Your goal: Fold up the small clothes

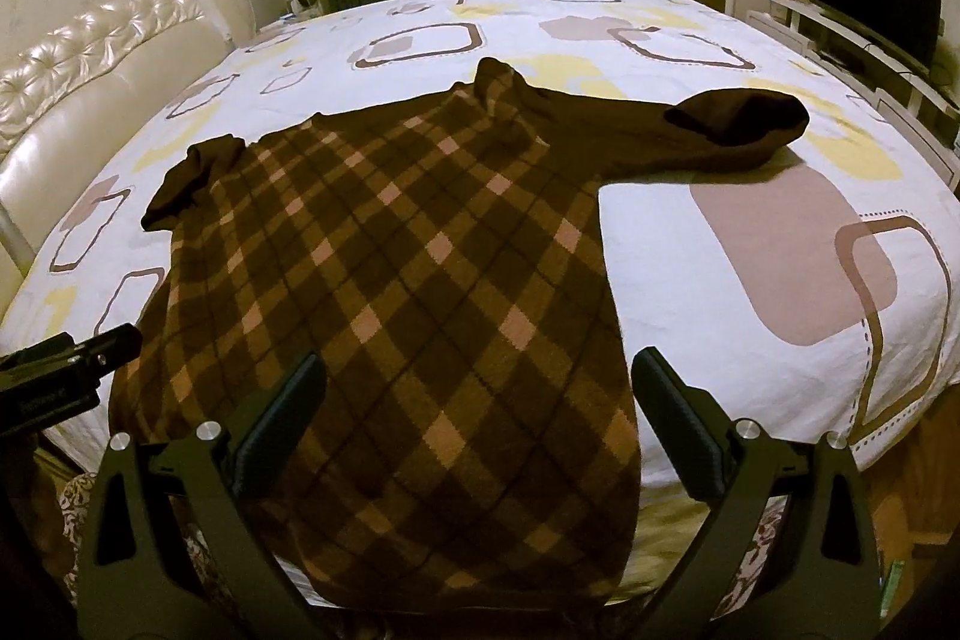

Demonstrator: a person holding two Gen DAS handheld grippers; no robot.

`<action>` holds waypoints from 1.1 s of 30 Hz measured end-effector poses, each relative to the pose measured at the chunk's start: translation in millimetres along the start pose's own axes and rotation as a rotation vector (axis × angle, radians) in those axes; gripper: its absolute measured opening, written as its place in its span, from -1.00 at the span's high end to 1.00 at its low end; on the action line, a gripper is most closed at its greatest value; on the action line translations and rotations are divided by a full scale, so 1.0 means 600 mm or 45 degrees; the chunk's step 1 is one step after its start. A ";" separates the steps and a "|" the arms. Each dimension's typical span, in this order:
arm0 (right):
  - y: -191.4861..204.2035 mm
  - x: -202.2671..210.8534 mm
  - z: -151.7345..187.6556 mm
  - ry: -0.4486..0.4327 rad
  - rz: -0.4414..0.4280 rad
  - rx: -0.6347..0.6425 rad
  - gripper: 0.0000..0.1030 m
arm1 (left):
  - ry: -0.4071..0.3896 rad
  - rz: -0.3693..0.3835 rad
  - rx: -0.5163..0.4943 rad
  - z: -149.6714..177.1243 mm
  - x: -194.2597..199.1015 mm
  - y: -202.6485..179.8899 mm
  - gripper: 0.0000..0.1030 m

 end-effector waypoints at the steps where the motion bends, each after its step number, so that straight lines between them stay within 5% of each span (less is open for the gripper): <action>1: 0.000 0.000 0.000 0.000 0.000 -0.001 -0.96 | 0.002 0.002 0.001 0.000 -0.001 0.000 -0.93; 11: -0.047 -0.004 -0.072 -0.048 0.079 0.025 -0.96 | 0.020 0.007 0.008 0.002 -0.010 0.002 -0.93; 22: -0.146 -0.085 -0.249 -0.123 0.235 0.066 -0.94 | 0.078 0.022 0.018 -0.006 -0.050 0.009 -0.93; 26: -0.181 -0.168 -0.322 -0.018 0.249 0.128 -0.51 | 0.106 0.036 0.017 -0.007 -0.069 0.010 -0.93; 33: -0.242 -0.285 -0.364 0.174 0.338 0.119 -0.28 | 0.143 0.066 0.018 -0.017 -0.100 0.006 -0.93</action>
Point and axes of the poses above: each gripper's, at about its wrist camera, not at the fingertips, and x roughly against the way its jaws point, y to its left, z to its underside, the point moved 1 cm from there along -x, roughly the way its jaws point, and after that the axes turned 3 degrees about -x, right-handed, at the moved point
